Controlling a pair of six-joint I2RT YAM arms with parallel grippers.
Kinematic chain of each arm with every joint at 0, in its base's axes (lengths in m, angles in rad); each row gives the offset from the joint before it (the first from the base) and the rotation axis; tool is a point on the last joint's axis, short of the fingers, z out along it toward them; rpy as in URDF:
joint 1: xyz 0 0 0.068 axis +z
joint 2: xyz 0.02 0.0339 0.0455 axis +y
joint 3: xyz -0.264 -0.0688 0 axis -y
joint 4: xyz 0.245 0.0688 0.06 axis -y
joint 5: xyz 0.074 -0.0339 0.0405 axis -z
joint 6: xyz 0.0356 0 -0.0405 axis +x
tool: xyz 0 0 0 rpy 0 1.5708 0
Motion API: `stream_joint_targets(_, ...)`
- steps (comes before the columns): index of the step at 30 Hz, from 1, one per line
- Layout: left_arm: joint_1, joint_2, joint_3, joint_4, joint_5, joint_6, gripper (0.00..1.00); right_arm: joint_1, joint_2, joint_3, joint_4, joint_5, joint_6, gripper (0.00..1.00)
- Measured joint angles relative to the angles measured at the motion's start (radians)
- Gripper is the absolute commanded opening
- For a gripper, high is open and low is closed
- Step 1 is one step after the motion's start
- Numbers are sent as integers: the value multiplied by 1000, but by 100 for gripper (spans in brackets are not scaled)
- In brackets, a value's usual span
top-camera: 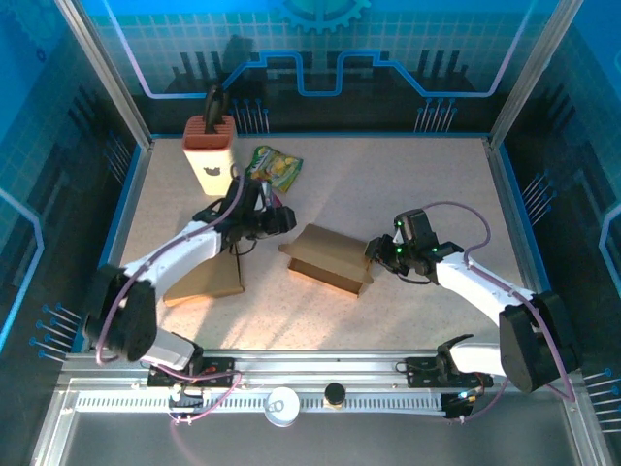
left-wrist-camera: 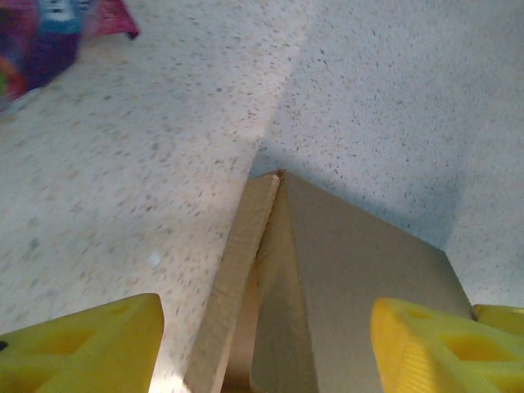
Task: Fold the paper box
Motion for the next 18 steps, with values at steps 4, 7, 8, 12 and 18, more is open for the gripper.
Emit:
stream_joint_targets(4, -19, 93, 3, 26, 29, 40, 67, 0, 0, 1, -16, 3, -11, 43)
stream_joint_targets(7, -32, 118, 3, 31, 33, 58, 67, 0, -2, 2, -33, 7, -27, 47)
stream_joint_targets(8, -33, 124, 3, 35, 34, 66, 67, 0, -3, 2, -39, 9, -32, 50)
stream_joint_targets(12, -33, 137, -17, 75, 34, 72, 67, 0, -10, 2, -56, 14, -58, 60)
stream_joint_targets(18, -37, 139, -83, 126, 37, 73, 65, 0, -14, -21, -42, -5, -85, 63)
